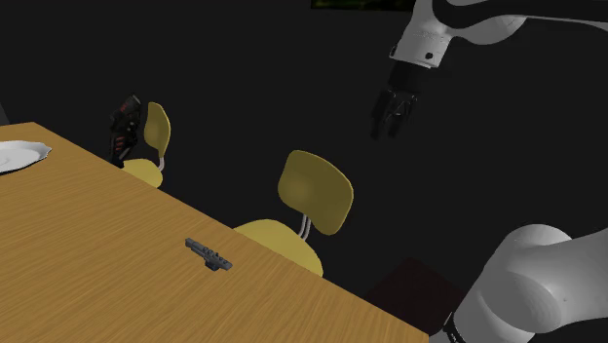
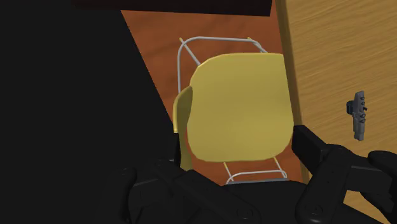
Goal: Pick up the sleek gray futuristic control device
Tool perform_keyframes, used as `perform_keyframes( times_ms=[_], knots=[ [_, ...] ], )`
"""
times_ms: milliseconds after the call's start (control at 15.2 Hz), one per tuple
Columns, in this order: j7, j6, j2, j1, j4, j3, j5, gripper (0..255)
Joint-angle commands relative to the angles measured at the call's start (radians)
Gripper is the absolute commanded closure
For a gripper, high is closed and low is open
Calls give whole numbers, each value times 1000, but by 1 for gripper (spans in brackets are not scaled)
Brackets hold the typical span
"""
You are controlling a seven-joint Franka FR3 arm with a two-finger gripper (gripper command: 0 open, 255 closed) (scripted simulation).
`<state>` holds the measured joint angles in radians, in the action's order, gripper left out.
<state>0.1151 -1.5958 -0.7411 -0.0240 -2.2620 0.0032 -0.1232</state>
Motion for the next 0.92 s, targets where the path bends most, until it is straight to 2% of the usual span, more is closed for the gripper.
perform_keyframes(
  times_ms=[0, 858],
  knots=[
    [0, 0, 0, 0, 0, 0, 0, 0],
    [-148, -250, 246, 94, -4, 239, -63, 0]
  ],
)
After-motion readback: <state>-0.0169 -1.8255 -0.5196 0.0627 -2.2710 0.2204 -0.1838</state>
